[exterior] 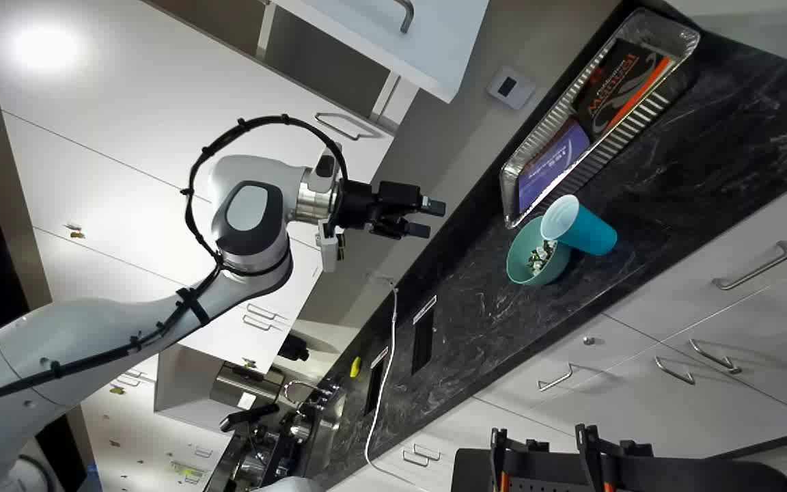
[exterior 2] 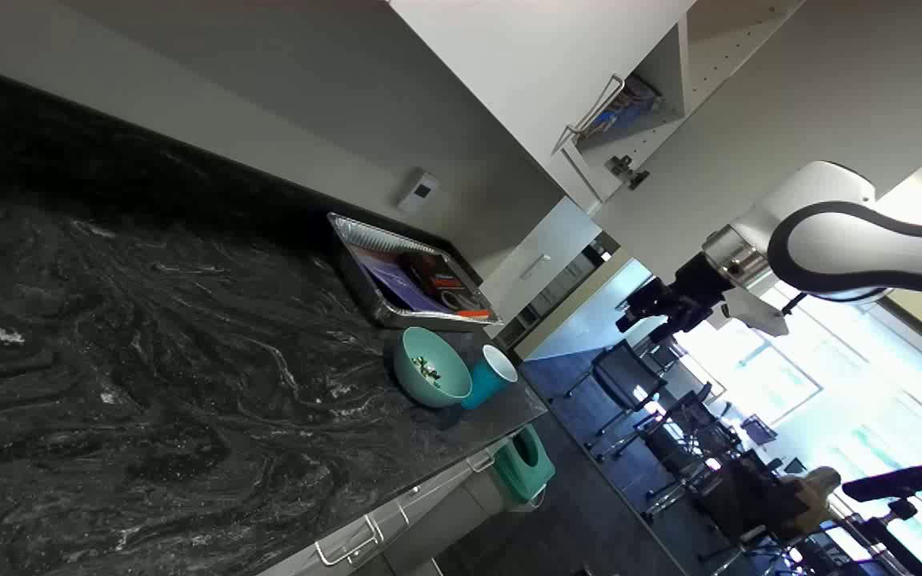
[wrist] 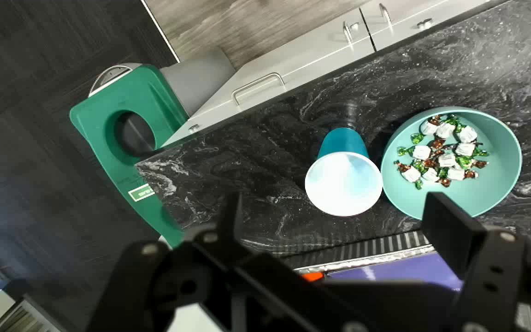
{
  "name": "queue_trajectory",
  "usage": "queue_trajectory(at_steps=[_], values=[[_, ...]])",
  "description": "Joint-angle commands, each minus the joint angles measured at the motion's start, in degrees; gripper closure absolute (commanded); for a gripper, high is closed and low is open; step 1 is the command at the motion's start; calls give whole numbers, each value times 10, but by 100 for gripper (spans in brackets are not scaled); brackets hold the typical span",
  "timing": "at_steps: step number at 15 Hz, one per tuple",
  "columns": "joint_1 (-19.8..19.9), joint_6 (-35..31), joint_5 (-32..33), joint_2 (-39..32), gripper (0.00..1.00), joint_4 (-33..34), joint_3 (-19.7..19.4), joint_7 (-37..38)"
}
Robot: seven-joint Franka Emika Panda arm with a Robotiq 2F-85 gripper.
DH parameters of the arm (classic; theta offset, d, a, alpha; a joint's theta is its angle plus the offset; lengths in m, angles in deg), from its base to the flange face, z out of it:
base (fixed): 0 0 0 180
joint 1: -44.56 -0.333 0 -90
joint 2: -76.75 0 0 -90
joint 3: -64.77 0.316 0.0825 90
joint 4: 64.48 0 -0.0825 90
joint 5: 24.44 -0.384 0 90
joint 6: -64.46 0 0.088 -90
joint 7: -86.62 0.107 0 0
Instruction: Close the right cabinet door
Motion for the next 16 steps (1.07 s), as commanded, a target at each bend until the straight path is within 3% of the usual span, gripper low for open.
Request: queue_trajectory(at_steps=[1, 7, 16], values=[[-5, 2, 2, 0, 0, 1, -5, 1], [-5, 2, -5, 2, 0, 4, -9, 2], [29, 30, -120, 43, 0, 51, -128, -36]])
